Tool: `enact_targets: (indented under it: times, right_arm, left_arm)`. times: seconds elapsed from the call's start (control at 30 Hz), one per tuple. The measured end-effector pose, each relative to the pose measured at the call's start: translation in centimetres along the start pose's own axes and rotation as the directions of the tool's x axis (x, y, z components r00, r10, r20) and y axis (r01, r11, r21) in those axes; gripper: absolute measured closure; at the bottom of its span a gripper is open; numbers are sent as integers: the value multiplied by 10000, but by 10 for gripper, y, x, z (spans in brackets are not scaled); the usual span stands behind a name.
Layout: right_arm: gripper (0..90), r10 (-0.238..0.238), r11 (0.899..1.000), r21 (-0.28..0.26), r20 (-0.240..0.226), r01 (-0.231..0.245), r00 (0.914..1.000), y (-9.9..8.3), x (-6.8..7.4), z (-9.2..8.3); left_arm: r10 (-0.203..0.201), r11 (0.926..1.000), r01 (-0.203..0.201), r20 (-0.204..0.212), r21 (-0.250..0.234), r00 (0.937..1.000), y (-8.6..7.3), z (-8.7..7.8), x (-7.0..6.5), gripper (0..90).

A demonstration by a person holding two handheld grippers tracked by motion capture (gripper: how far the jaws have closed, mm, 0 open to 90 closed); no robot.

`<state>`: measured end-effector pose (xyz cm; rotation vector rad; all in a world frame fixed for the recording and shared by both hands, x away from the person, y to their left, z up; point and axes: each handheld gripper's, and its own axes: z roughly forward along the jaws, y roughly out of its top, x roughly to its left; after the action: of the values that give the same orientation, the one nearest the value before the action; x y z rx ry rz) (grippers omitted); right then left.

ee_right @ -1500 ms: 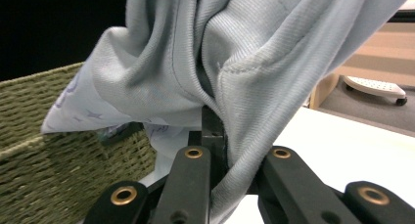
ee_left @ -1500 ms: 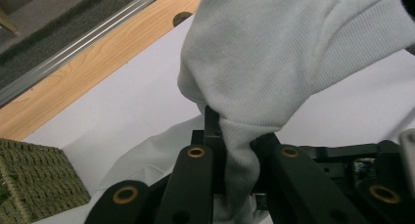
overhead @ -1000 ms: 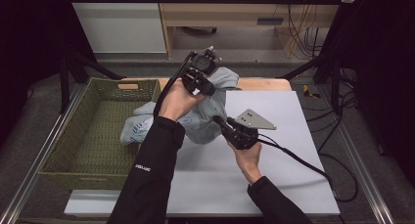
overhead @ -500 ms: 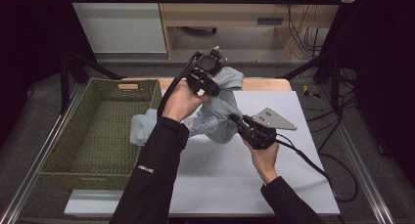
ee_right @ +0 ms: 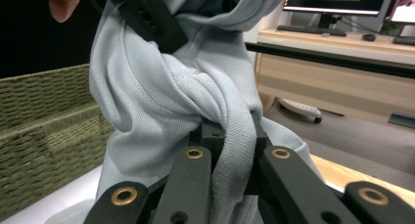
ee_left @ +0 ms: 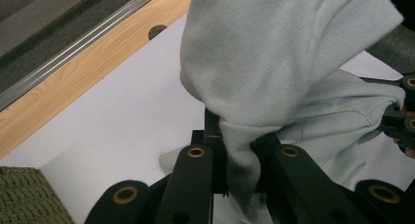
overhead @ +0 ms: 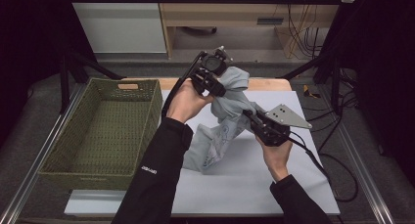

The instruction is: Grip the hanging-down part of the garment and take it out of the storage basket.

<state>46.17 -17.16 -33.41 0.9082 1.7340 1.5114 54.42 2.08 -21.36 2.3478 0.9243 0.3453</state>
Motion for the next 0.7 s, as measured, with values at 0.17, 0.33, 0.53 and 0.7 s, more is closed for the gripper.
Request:
enact_targets:
  times: [0.17, 0.33, 0.53, 0.7]
  right_arm:
    - [839, -63, 9998, 188, -147, 66, 9999, -7, 0, 1]
    - [633, 234, 9985, 514, -613, -202, 9978, -24, 4, 4]
    - [215, 439, 9988, 274, -994, -414, 9941, -33, 2, -6]
    - [87, 563, 9982, 253, -934, -542, 9940, -32, -3, -13]
  left_arm:
    - [65, 10000, -65, 29, -15, 10000, 0, 1, -2, 822]
    - [187, 9998, -186, -129, 50, 9997, -4, 6, -2, 822]
    - [70, 9997, -66, -191, 215, 9998, -9, 14, 5, 822]
    - [-60, 9998, 61, -61, 176, 10000, -15, 18, 9, 822]
